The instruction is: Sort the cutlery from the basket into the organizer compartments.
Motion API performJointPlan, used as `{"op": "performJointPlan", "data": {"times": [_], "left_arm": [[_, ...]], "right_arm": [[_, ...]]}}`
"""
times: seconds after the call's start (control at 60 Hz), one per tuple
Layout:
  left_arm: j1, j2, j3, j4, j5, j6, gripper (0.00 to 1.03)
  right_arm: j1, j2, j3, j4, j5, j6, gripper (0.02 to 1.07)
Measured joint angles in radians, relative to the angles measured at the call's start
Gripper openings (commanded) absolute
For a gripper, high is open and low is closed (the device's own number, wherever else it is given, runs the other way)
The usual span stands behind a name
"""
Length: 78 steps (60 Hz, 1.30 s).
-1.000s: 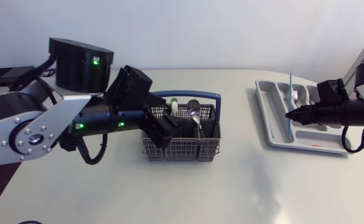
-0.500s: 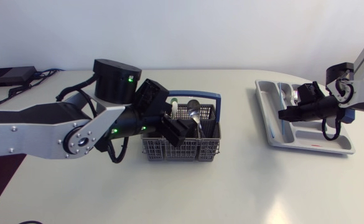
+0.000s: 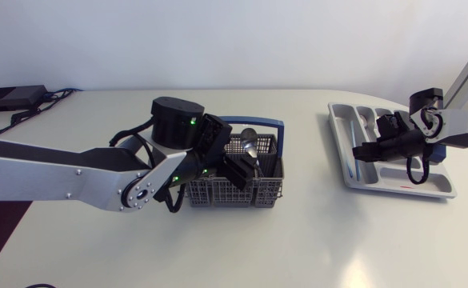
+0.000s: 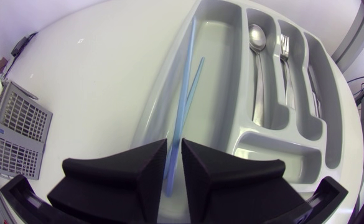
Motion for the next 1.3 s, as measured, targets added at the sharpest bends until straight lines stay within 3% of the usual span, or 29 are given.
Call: {"op": "performJointPlan", "data": {"times": [0.1,0.383,0.55,0.633,0.767,1.3], "left_arm": [[-0.002,0.012,0.000,0.032,-0.013,-0.004,0.93],[-0.006,0.075,0.000,0.087,-0.029,-0.024,0.85],[-0.008,0.079,0.000,0.139,-0.035,-0.031,0.59],[-0.013,0.096,0.002,0.164,-0.035,-0.034,0.54],[-0.014,0.126,0.002,0.190,-0.038,-0.034,0.38],[0.034,0.146,0.014,0.246,-0.022,-0.079,0.39]], "right_arm": [[0.000,0.000,0.000,0.000,0.000,0.000,0.47],[0.002,-0.003,-0.015,0.021,0.000,0.000,0.49],[0.020,-0.042,-0.061,0.026,0.000,-0.001,0.49],[0.025,-0.053,-0.073,0.027,0.000,-0.001,0.49],[0.026,-0.061,-0.087,0.027,-0.001,-0.001,0.49],[0.033,-0.085,-0.116,0.035,-0.001,-0.002,0.49]]}}
